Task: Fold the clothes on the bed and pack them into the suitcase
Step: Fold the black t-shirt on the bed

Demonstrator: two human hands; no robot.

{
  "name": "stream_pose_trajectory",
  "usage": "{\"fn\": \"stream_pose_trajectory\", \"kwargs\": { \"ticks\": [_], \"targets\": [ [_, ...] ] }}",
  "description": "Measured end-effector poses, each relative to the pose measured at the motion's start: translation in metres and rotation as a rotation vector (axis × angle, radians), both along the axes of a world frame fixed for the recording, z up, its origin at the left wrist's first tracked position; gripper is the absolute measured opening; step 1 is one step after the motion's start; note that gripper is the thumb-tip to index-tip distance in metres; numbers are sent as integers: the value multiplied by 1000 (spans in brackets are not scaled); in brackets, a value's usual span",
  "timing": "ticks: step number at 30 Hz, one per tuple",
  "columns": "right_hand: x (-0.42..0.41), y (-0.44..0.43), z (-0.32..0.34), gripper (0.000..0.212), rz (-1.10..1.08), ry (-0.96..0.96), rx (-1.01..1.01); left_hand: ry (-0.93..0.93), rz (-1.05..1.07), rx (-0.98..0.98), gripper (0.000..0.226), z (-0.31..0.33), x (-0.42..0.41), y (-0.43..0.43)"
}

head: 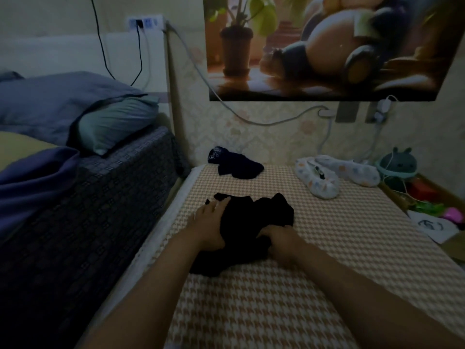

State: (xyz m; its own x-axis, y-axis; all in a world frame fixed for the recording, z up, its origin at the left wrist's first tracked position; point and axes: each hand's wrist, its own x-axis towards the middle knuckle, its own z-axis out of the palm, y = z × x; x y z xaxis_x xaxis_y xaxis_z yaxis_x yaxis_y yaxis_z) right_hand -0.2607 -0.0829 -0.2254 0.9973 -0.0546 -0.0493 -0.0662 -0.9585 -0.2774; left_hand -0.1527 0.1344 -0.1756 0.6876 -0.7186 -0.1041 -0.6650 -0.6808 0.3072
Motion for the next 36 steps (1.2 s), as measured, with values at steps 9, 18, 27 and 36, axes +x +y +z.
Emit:
{"fn": "stream_pose_trajectory", "kwargs": {
  "ticks": [9,18,27,36],
  "targets": [
    [-21,-3,25,17,106,98,128,-230,-132,32,28,-20,-10,11],
    [-53,6,31,30,11,10,279,-10,32,606,24,1,-44,18],
    [-52,28,18,91,134,136,-288,-180,-184,177,15,-16,-46,25],
    [-47,-9,39,40,-124,-246,-528,120,-125,68,22,17,-72,49]
  ]
}}
